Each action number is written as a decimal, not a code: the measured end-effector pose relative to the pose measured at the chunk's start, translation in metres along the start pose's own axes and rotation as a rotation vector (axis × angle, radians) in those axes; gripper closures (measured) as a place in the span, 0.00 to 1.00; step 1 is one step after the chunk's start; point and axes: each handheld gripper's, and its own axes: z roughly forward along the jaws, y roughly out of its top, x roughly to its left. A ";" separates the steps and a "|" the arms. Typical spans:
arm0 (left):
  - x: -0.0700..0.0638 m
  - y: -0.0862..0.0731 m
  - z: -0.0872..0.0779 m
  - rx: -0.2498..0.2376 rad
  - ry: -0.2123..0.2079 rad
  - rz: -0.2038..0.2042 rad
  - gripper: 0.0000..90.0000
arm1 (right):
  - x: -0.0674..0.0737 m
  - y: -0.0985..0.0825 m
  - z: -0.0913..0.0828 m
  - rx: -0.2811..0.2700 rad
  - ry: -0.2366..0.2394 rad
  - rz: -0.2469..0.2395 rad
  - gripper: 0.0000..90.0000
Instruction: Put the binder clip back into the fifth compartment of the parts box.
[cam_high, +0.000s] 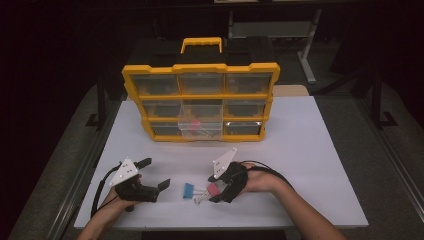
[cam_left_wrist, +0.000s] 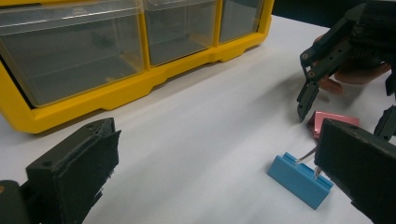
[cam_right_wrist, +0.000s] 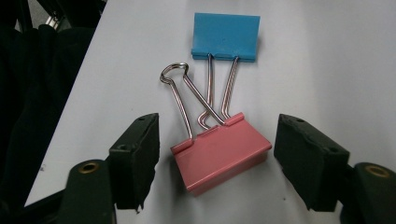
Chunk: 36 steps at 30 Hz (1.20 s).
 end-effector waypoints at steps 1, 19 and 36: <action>0.000 0.000 0.000 -0.001 0.000 -0.001 0.00 | 0.000 0.000 0.000 0.000 0.002 -0.004 0.35; 0.000 0.000 0.000 0.001 -0.001 -0.001 0.00 | 0.003 -0.001 -0.002 0.012 0.004 -0.034 0.46; 0.000 0.000 -0.001 0.001 0.001 0.000 0.00 | 0.008 -0.001 -0.004 0.036 -0.006 -0.029 0.47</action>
